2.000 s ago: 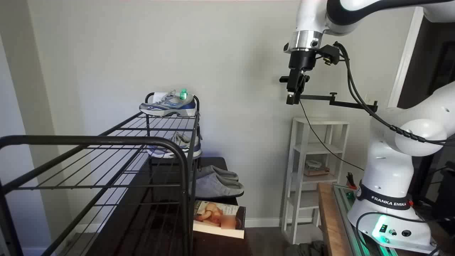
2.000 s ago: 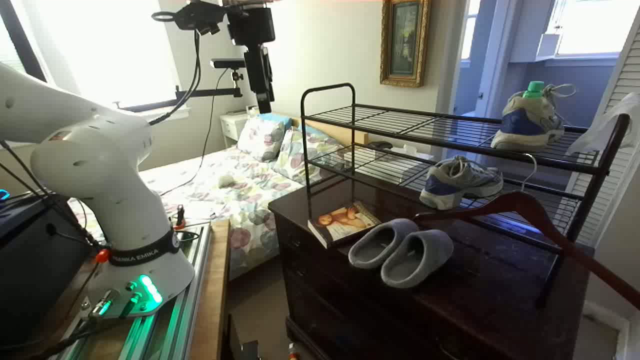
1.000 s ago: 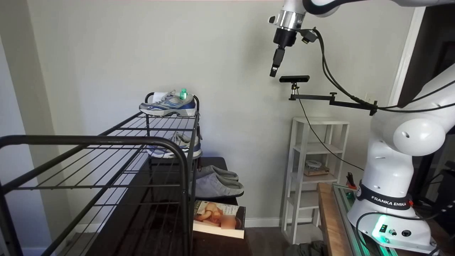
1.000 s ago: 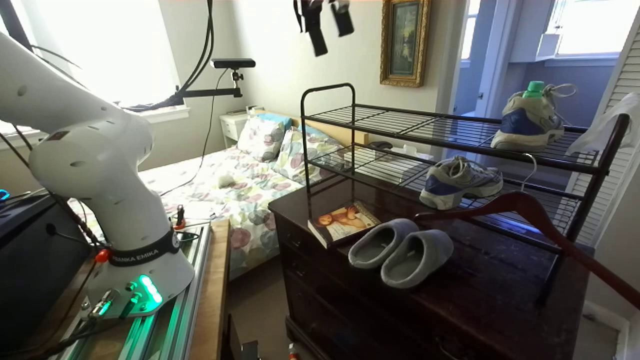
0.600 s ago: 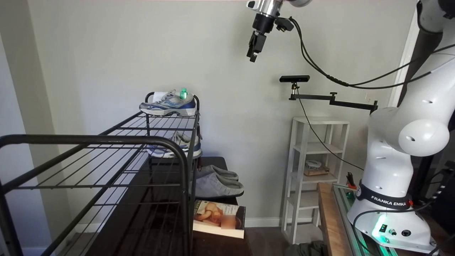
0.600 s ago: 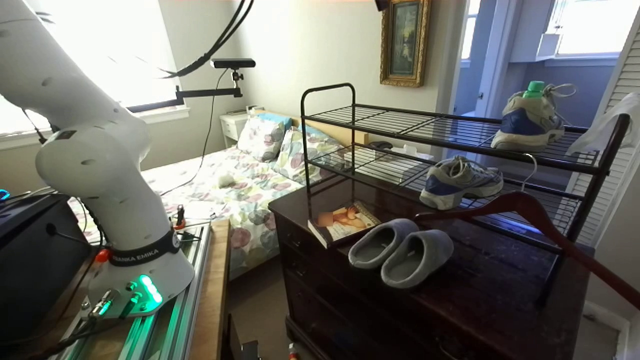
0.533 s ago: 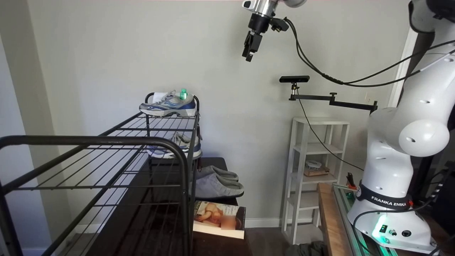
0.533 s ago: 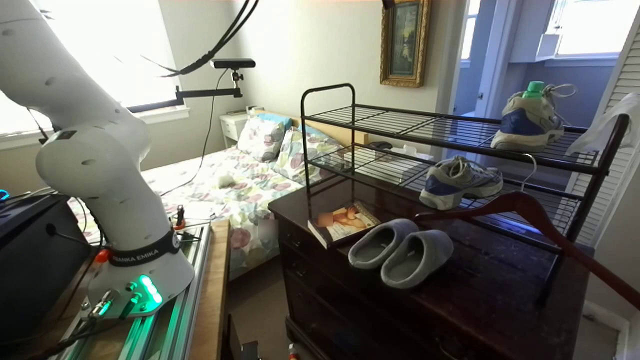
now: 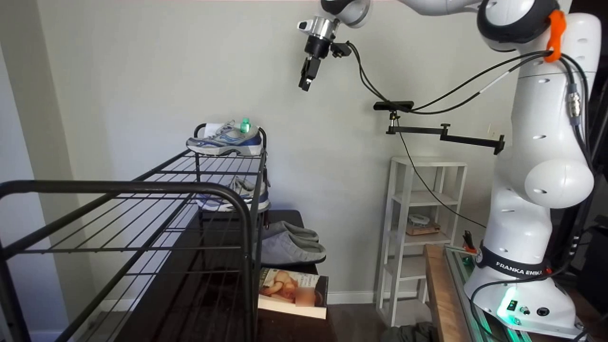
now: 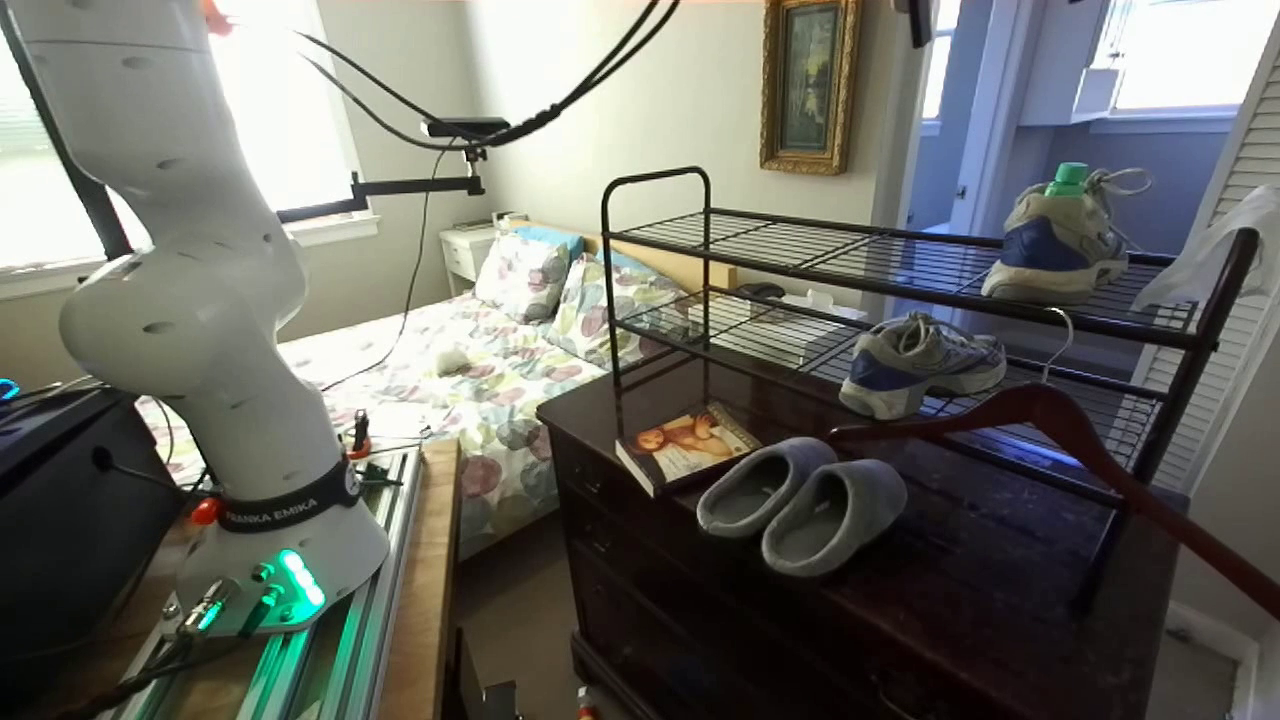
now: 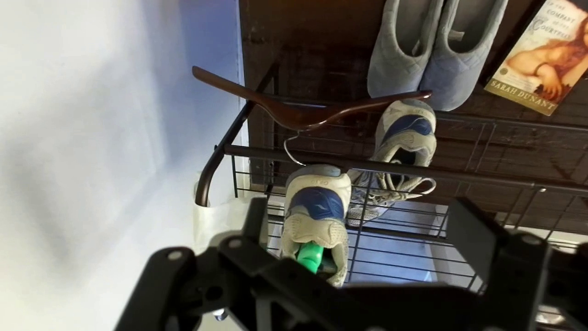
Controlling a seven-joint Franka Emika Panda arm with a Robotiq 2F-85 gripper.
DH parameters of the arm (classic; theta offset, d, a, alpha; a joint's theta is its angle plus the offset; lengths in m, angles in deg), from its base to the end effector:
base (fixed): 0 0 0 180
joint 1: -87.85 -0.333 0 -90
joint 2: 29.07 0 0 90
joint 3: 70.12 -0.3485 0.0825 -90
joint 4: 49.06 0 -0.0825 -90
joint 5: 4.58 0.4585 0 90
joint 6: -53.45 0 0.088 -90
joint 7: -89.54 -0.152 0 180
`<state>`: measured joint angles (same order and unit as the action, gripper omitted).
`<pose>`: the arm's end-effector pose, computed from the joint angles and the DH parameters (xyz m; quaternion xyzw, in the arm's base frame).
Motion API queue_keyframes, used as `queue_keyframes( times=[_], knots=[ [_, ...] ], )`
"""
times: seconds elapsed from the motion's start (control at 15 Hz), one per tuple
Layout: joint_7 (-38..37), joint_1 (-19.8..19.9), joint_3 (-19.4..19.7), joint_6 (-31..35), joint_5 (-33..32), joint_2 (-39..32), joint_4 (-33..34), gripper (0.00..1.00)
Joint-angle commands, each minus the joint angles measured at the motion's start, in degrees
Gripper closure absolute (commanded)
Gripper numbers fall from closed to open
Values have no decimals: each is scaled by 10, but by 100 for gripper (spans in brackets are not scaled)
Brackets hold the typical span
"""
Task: Put the green bottle on the countertop then move the sneaker from the top shelf to the bottom shelf.
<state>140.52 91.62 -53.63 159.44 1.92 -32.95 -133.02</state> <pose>0.6553 -0.2200 0.6602 0.9522 0.2565 0.1565 0.0544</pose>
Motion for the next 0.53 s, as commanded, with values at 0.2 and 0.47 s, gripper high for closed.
queue_keyframes(
  times=[0.2,0.47],
  knots=[
    [-20,72,-62,-65,17,-181,207,0],
    [-59,83,-93,-89,-4,-262,300,0]
  ],
)
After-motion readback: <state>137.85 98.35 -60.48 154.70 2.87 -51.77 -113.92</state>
